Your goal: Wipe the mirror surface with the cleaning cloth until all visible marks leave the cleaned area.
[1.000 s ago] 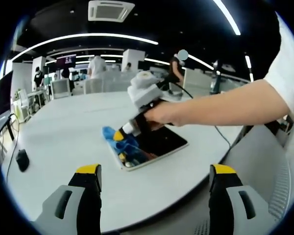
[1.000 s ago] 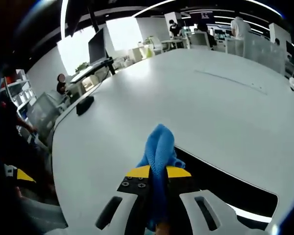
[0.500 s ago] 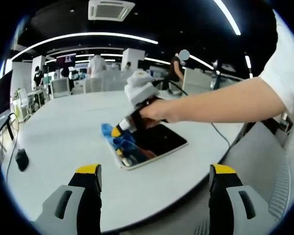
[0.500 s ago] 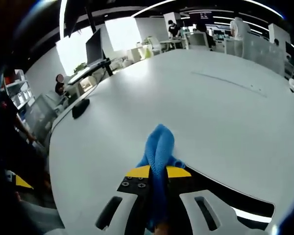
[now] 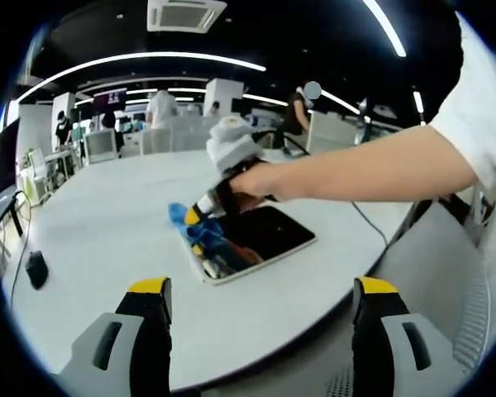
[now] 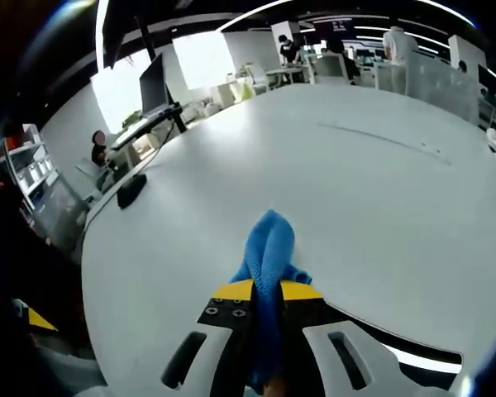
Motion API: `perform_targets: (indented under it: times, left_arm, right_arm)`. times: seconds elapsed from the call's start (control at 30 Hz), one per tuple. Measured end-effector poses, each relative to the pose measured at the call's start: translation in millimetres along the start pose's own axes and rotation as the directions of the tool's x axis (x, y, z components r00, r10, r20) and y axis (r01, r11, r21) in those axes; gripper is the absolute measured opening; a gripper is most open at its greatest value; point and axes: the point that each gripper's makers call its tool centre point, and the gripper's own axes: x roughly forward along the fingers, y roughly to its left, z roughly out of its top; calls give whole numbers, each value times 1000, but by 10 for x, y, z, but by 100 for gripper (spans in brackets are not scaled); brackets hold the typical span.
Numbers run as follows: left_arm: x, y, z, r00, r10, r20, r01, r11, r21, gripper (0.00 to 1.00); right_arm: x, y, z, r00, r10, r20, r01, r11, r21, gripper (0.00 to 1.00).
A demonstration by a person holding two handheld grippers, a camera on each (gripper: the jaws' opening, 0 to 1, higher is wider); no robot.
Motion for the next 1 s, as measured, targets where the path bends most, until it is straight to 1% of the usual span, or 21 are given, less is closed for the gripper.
perform_targets:
  times: [0.77, 1.0]
  left_arm:
    - [4, -6, -8, 1000, -2, -5, 2, 1000, 2, 90]
    - [1, 1, -6, 1000, 0, -1, 0, 1000, -2, 90]
  right_arm:
    - [12, -30, 10, 1000, 9, -3, -9, 1000, -18, 5]
    - [-43, -56, -14, 1000, 3, -9, -3, 1000, -22, 5]
